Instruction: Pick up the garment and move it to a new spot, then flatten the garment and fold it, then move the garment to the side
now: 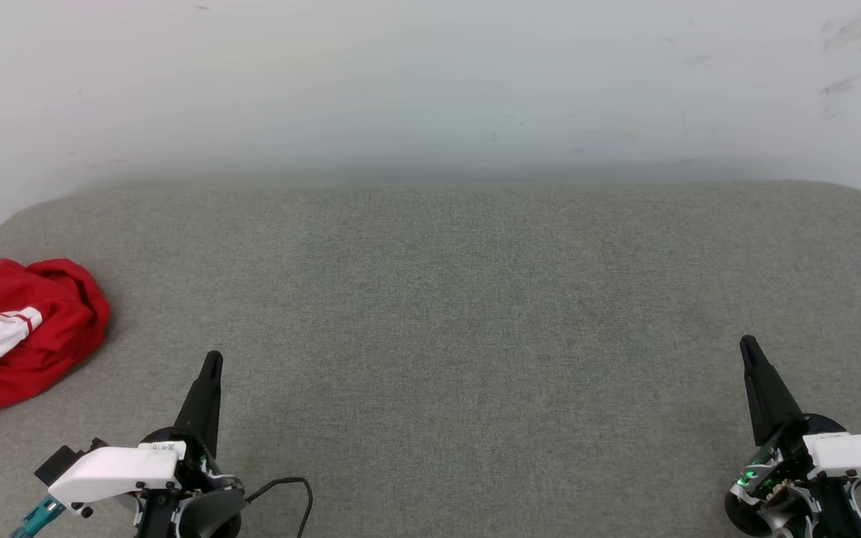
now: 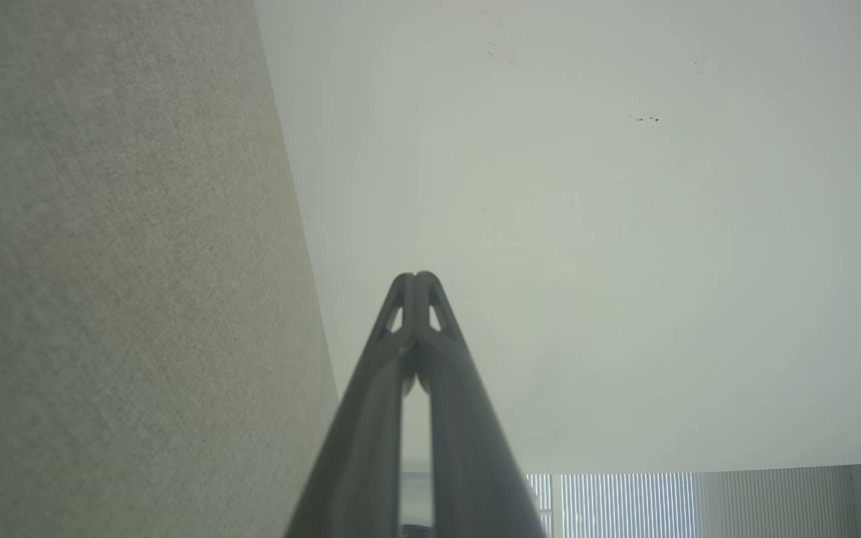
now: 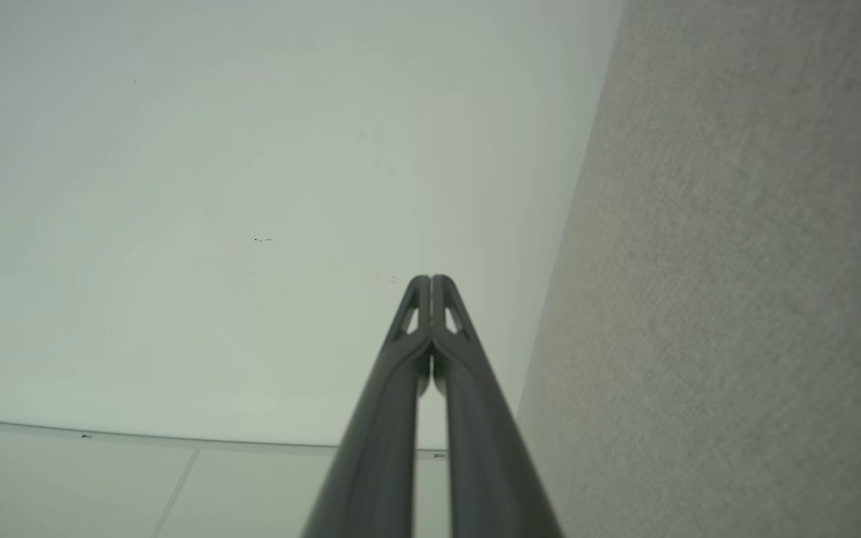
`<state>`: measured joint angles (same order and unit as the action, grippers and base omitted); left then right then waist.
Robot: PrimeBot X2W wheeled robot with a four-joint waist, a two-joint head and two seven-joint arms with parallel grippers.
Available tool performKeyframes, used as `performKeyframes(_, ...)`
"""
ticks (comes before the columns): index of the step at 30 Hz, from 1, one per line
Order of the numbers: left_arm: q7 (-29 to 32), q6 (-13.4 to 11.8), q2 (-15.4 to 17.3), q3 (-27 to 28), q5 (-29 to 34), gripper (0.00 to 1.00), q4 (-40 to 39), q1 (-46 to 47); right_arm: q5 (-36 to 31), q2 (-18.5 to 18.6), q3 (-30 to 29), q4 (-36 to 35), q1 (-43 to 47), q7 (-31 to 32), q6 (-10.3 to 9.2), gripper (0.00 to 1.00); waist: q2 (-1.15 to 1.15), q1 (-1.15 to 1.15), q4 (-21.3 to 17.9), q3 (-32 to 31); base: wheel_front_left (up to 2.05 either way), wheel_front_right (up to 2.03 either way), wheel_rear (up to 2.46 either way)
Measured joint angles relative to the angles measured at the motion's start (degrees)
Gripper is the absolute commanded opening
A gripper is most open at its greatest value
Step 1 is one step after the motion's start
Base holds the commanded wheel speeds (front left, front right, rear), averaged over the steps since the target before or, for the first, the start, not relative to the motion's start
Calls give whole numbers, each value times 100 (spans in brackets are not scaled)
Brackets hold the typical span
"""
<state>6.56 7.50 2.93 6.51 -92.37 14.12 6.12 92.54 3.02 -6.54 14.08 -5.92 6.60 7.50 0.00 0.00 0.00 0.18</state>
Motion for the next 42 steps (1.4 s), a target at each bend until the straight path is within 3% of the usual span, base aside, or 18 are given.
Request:
performKeyframes(25,0,0,0,-3,0,0,0,0,0,0,1,0,0,0,0,0,0,0,0,0,0,0,0)
performKeyframes(26,-1,-1,-2,-7,1,100,33,-11,1,0,2,27,19,0,1,100,0,0,0,0,0,0,0)
performKeyframes(36,-187,-2,-20,-49,77,100,104,-238,-187,-3,-12,204,255,-176,0,100,0,0,0,5,0,0,0)
performKeyframes(42,-341,-1,-20,24,455,100,-3,-238,-726,-4,-65,27,272,-349,0,100,0,0,3,15,0,0,0)
